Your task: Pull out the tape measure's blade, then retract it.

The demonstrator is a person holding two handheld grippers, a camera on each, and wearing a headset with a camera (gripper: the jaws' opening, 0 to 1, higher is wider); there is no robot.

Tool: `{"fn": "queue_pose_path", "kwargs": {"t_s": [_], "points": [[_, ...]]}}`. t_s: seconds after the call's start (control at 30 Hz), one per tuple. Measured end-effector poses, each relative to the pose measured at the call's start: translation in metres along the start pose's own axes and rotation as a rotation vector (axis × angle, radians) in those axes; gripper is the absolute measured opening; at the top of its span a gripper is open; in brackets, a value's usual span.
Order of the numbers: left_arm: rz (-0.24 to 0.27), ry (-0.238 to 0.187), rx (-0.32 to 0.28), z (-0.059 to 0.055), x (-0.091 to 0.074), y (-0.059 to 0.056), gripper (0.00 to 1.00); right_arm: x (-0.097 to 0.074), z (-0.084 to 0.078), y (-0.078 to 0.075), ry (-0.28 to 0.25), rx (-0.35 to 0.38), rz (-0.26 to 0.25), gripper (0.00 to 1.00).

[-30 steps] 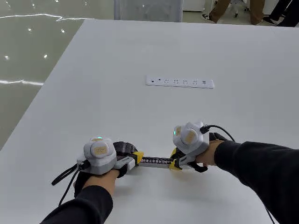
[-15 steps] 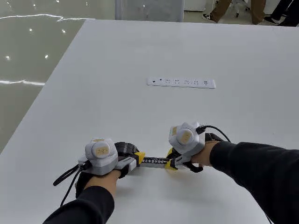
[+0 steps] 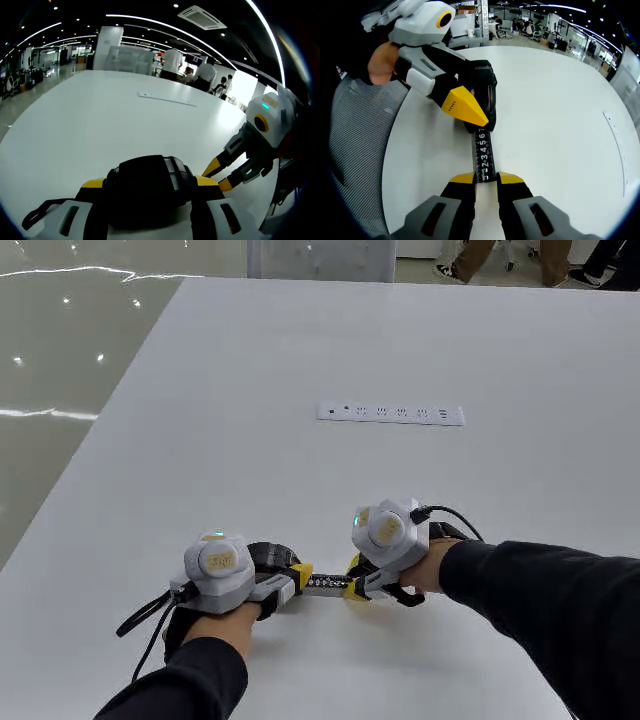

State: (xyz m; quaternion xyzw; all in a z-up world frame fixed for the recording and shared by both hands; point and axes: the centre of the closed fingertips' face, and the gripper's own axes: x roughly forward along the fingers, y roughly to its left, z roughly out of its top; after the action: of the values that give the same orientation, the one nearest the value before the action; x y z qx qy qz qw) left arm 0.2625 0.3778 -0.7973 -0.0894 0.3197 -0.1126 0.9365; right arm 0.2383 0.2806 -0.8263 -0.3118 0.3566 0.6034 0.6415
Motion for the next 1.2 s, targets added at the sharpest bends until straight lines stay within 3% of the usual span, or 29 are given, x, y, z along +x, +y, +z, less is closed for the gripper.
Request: {"fn": "queue_pose_path", "kwargs": {"t_s": [0.83, 1.2], "points": [[-0.003, 0.002, -0.006, 0.0, 0.0, 0.0, 0.62, 0.018, 0.025, 0.0, -0.044, 0.007, 0.008, 0.13], [-0.013, 0.003, -0.007, 0.0, -0.001, 0.0, 0.62, 0.029, 0.045, -0.003, -0.063, 0.025, 0.003, 0.13]]}}
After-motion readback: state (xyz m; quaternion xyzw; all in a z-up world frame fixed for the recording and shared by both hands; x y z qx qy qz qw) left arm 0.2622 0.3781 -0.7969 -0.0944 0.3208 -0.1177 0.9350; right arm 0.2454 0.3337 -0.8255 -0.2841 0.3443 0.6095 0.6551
